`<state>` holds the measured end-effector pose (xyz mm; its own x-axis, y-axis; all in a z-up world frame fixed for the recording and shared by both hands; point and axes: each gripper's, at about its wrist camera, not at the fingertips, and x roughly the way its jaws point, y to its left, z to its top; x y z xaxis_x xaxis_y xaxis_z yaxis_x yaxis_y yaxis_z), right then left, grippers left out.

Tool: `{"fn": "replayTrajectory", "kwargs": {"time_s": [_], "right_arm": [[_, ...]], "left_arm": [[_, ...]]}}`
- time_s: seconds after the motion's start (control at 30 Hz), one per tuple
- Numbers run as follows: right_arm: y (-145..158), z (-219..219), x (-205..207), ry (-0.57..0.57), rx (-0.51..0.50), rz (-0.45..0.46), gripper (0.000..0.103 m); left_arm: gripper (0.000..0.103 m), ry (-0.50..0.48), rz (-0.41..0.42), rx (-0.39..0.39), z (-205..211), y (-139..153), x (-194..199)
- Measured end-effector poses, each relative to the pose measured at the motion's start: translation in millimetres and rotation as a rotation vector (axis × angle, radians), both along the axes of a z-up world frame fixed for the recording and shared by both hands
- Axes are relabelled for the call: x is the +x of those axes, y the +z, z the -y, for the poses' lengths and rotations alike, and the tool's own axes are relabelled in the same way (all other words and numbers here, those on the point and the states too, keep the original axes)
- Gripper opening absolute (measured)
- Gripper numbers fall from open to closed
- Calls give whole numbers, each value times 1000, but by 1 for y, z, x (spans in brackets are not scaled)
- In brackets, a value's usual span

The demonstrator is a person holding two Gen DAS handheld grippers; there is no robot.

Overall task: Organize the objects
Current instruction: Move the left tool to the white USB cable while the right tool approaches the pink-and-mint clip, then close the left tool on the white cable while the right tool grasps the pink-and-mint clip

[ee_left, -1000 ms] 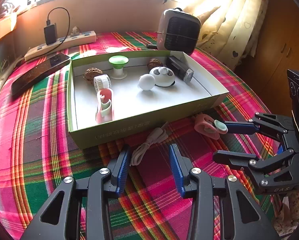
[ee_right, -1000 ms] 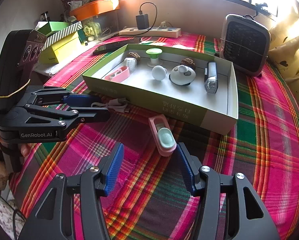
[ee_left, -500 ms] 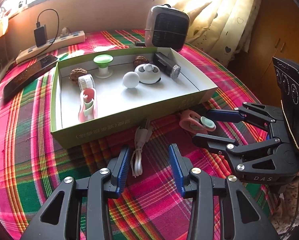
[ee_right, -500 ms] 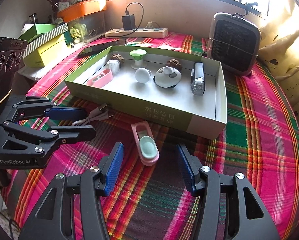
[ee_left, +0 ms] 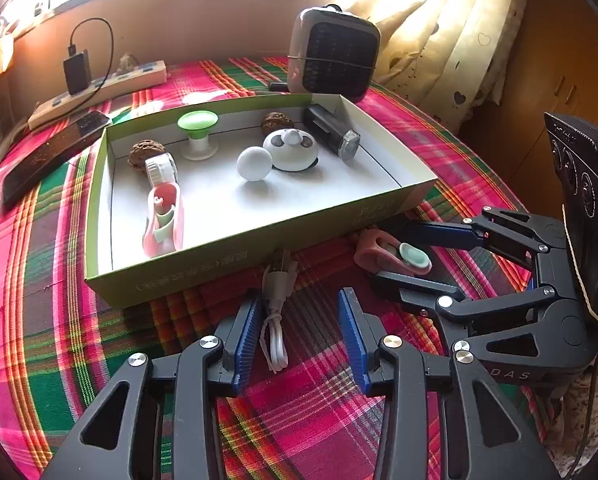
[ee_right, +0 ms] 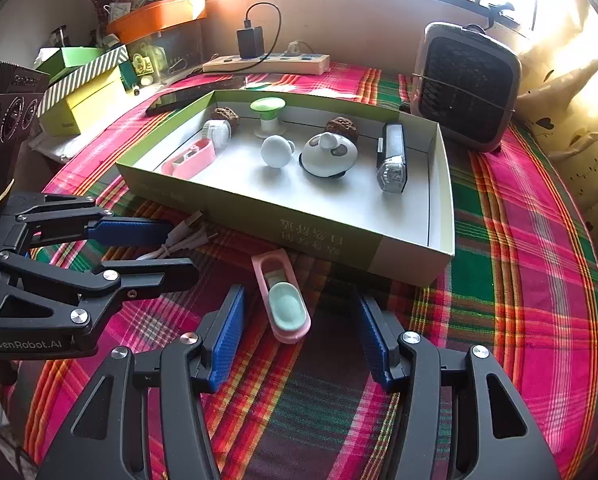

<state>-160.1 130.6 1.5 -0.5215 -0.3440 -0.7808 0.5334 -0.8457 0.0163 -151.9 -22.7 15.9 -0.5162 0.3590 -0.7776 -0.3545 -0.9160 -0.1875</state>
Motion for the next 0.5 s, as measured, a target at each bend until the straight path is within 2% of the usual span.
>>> {"fn": "replayTrajectory", "kwargs": {"time_s": [0.5], "right_arm": [[-1, 4, -1, 0, 33, -16, 55]], "left_arm": [[35, 28, -19, -40, -5, 0, -2]]}}
